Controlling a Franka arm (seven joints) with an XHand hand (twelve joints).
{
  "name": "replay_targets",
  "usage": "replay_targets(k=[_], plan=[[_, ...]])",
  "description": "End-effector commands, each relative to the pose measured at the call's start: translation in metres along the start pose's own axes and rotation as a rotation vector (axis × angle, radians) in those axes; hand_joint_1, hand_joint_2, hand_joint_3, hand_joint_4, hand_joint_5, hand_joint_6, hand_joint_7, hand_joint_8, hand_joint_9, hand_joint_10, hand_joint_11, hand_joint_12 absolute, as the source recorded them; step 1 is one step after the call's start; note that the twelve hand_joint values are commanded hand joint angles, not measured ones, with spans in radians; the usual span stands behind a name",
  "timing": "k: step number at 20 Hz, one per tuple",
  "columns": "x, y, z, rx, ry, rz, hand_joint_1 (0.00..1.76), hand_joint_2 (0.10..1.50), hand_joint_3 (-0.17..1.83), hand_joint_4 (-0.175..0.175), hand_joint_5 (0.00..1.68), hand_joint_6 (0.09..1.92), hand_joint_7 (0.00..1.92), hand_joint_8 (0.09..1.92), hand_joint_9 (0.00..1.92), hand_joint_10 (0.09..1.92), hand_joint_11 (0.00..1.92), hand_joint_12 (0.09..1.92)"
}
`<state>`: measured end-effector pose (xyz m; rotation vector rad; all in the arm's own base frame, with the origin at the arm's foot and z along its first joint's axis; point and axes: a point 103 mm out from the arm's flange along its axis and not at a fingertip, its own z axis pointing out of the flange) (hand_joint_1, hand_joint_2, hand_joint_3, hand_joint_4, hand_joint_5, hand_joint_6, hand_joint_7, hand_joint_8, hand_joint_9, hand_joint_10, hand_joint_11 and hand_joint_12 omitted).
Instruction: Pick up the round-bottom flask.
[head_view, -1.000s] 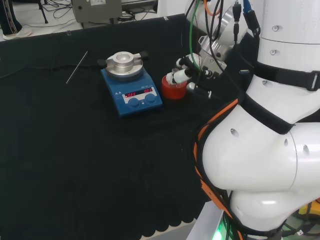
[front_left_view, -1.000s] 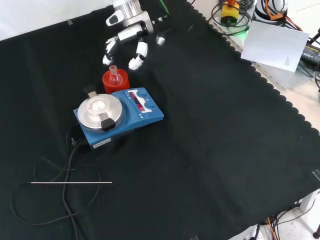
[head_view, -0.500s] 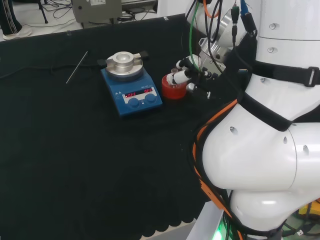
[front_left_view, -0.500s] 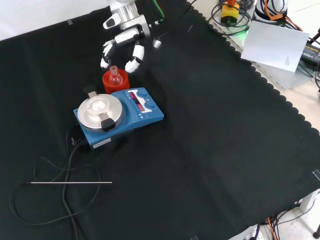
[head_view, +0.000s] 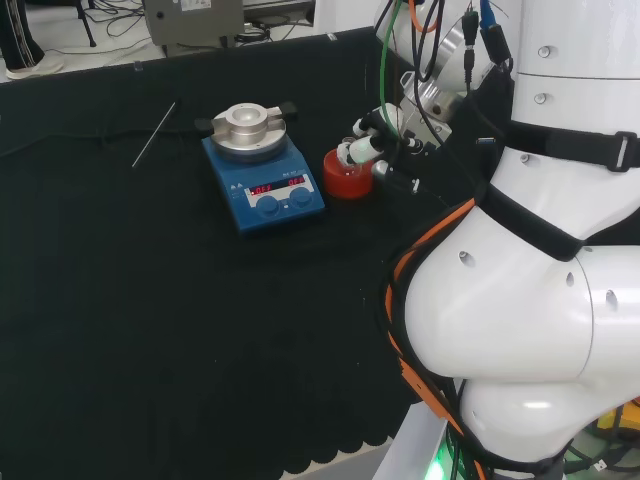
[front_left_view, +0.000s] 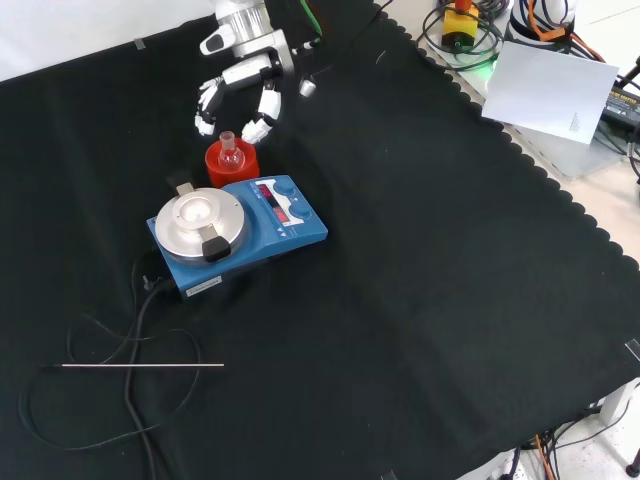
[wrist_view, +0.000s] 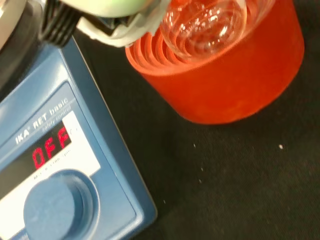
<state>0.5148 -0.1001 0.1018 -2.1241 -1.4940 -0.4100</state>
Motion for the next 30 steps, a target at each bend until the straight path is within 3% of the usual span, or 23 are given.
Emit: replay_targets(k=[1, 11, 30], plan=[[0.001, -0.004, 0.006, -0.017, 0.004, -0.009, 0.99, 0.55, 0.71, -0.031, 0.59, 0.63, 0.4, 0.63, 0.52, 0.63, 0.02, 1.37], [0.007, -0.012, 0.016, -0.032, -0.008, -0.032, 1.01, 0.54, 0.74, -0.025, 0.6, 0.73, 0.42, 0.64, 0.54, 0.63, 0.05, 1.37], [0.009, -0.006, 0.015, -0.063, -0.014, -0.033, 1.05, 0.55, 0.75, -0.009, 0.69, 0.84, 0.44, 0.64, 0.58, 0.62, 0.09, 1.36]])
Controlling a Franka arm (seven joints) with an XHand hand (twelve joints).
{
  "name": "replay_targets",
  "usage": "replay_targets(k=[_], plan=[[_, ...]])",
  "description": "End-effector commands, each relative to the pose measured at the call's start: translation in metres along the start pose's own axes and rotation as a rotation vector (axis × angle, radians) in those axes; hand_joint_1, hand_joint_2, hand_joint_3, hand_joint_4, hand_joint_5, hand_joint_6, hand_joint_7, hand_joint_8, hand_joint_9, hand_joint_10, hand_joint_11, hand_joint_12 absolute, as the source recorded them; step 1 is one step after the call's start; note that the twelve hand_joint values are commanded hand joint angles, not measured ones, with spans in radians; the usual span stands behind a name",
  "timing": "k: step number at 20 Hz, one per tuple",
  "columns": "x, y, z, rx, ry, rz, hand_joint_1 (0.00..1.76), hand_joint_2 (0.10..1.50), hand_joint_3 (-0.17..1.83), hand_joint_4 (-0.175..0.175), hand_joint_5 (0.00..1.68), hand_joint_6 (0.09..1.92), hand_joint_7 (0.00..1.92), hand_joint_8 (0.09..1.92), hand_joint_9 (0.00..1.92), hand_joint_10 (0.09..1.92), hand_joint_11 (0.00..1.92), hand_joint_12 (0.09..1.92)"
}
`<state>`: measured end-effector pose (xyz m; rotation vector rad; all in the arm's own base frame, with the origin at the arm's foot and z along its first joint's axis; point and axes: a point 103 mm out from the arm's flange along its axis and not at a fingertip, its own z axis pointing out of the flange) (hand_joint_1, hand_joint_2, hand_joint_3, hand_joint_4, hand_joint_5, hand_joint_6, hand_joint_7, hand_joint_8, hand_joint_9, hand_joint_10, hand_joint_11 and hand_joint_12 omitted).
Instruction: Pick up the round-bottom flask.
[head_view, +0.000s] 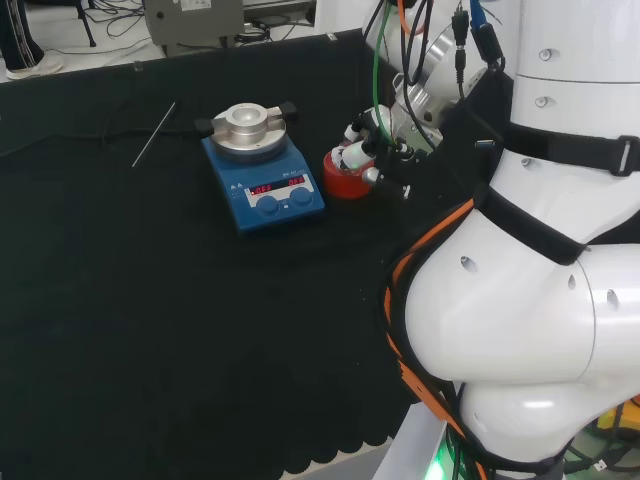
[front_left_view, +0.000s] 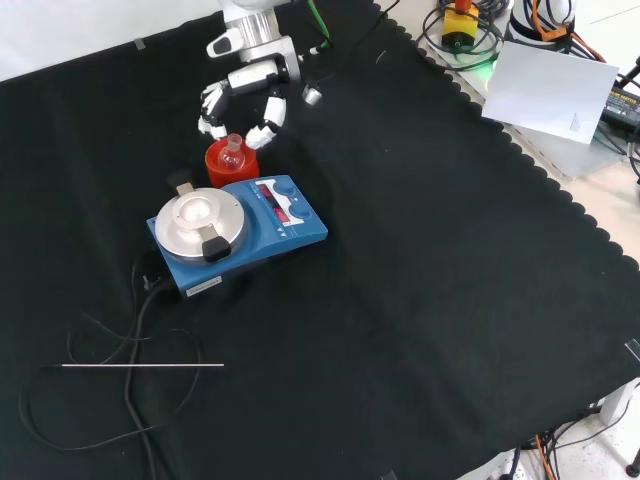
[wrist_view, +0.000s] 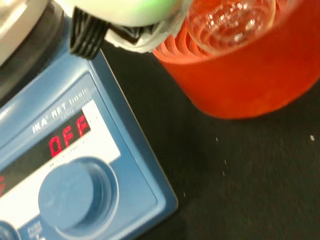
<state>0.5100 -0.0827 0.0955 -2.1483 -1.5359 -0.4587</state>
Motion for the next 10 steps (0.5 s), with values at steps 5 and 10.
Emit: replay_targets(k=[5, 10], plan=[[-0.0015, -0.0033, 0.0049, -0.021, -0.026, -0.044, 1.05, 0.55, 0.75, -0.018, 0.65, 0.84, 0.44, 0.64, 0.58, 0.62, 0.09, 1.36], [-0.0021, 0.0019, 0.0025, -0.043, -0.029, -0.041, 1.05, 0.55, 0.76, -0.023, 0.62, 0.84, 0.42, 0.63, 0.56, 0.62, 0.08, 1.35]])
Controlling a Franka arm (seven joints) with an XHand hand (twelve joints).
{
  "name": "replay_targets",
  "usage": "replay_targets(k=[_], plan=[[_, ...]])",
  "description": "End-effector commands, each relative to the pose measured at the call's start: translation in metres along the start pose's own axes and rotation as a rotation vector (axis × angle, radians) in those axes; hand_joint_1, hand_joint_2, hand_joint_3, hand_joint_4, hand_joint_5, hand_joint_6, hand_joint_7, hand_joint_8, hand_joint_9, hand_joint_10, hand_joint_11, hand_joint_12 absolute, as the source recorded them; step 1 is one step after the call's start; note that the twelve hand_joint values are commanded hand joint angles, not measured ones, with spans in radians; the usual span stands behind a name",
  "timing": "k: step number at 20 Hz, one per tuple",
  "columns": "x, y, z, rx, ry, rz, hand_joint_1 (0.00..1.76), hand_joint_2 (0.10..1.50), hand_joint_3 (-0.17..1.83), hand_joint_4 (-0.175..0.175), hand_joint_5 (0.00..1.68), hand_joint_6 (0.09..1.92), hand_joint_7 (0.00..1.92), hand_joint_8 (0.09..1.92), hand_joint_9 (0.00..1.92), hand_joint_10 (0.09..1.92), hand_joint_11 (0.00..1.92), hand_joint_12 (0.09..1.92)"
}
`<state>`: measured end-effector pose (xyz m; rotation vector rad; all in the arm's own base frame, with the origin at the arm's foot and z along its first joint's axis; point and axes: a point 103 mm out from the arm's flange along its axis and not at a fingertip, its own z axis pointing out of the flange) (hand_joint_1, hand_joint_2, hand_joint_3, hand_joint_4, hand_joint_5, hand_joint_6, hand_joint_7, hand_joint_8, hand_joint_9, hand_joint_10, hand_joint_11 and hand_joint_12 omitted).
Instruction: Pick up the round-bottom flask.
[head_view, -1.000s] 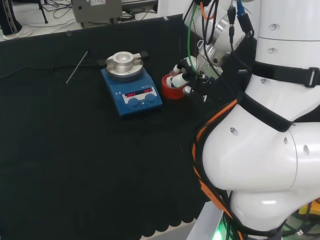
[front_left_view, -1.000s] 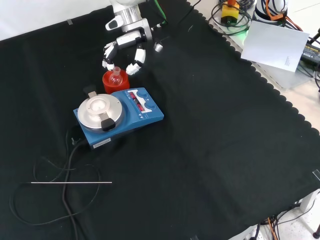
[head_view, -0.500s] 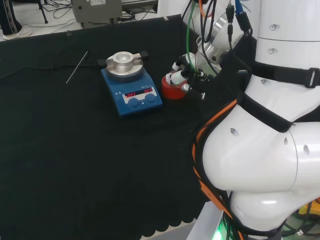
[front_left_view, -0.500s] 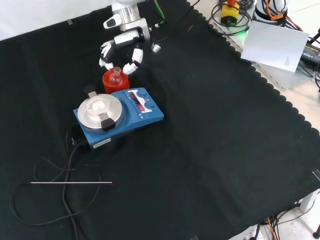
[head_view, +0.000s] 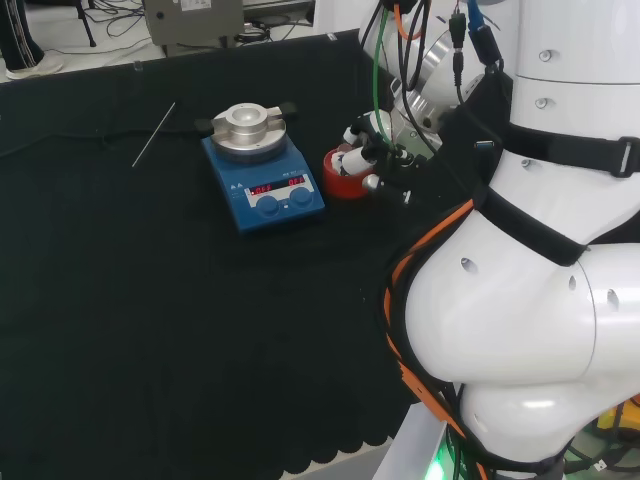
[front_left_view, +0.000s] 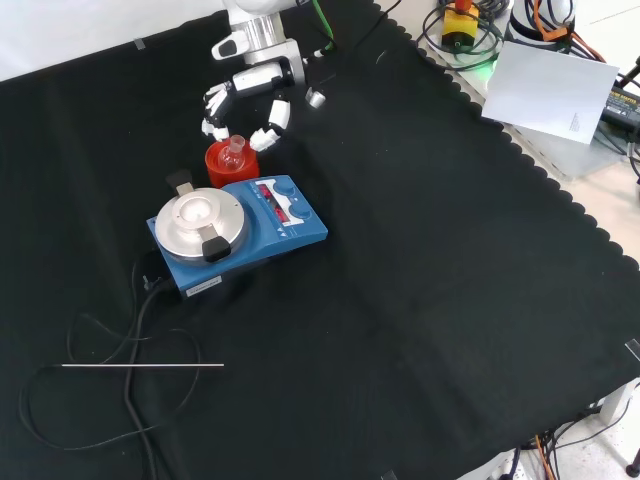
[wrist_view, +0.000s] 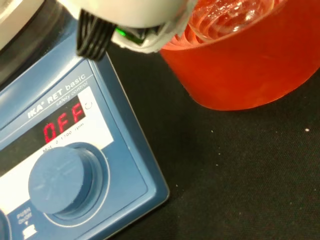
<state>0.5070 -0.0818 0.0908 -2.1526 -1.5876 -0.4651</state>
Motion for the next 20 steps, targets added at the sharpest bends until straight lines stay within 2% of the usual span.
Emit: replay_targets(k=[1, 20], plan=[[0.0, 0.005, -0.002, -0.028, -0.009, -0.008, 1.05, 0.55, 0.76, -0.023, 0.61, 0.84, 0.42, 0.63, 0.55, 0.61, 0.08, 1.35], [-0.001, 0.01, 0.009, -0.07, -0.07, -0.016, 1.09, 0.53, 0.78, -0.022, 0.57, 0.88, 0.39, 0.64, 0.51, 0.64, 0.06, 1.35]])
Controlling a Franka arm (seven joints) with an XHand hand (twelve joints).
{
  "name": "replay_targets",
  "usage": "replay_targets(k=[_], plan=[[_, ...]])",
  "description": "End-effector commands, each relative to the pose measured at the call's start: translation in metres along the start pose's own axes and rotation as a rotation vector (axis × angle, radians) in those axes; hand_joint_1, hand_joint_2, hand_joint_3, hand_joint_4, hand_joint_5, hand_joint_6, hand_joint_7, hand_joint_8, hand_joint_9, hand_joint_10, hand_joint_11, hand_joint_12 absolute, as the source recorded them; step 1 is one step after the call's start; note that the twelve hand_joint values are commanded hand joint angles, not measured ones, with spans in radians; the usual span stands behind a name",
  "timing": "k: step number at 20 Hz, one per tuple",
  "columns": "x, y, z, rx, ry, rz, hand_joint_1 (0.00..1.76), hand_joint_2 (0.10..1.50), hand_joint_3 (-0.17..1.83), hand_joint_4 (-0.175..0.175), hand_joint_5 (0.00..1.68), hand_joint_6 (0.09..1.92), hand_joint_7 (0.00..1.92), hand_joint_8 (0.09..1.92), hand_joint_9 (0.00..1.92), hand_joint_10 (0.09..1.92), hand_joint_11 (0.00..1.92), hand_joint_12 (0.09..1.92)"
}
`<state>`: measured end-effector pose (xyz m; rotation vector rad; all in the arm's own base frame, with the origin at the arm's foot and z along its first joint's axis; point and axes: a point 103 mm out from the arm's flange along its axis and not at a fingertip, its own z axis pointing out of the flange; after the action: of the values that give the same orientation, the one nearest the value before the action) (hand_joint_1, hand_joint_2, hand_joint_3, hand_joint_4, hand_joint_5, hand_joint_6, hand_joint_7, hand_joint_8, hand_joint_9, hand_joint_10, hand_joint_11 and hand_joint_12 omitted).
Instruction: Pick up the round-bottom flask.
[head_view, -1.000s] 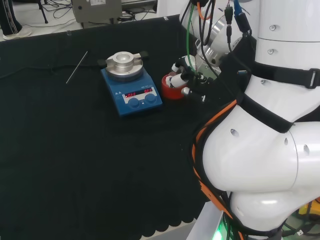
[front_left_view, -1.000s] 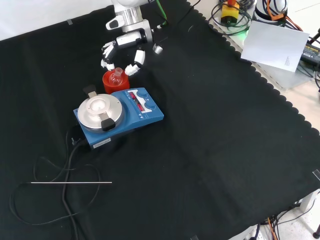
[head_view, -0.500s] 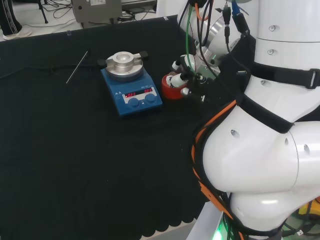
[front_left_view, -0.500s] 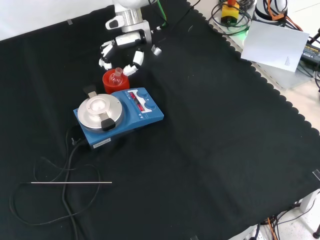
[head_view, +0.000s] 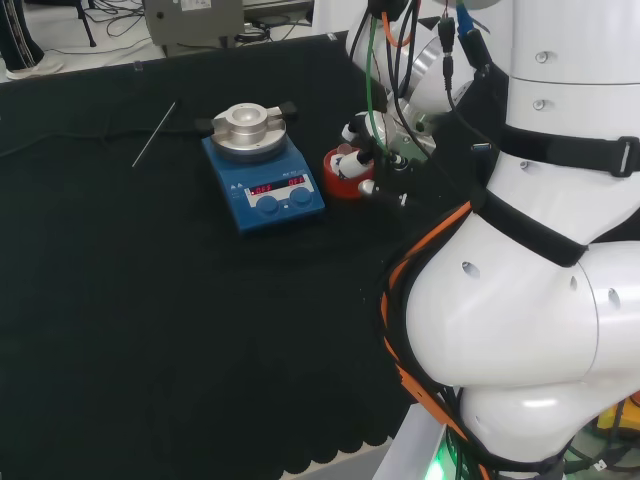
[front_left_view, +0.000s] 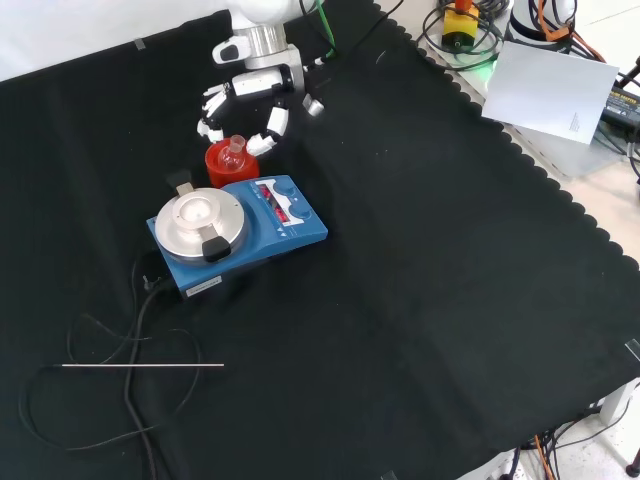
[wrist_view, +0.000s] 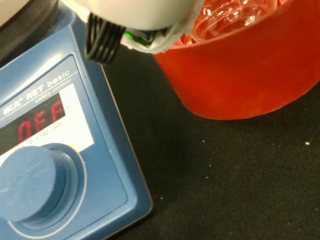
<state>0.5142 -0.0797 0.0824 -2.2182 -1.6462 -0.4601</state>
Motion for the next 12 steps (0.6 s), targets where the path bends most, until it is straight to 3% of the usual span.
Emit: replay_targets(k=[1, 12], plan=[[-0.0007, 0.0031, 0.0007, -0.015, -0.01, 0.001, 1.1, 0.54, 0.78, -0.022, 0.57, 0.88, 0.39, 0.64, 0.51, 0.64, 0.06, 1.35], [0.0007, 0.0077, -0.0004, -0.054, -0.01, 0.011, 1.15, 0.56, 0.81, -0.02, 0.62, 0.92, 0.38, 0.65, 0.52, 0.65, 0.08, 1.35]])
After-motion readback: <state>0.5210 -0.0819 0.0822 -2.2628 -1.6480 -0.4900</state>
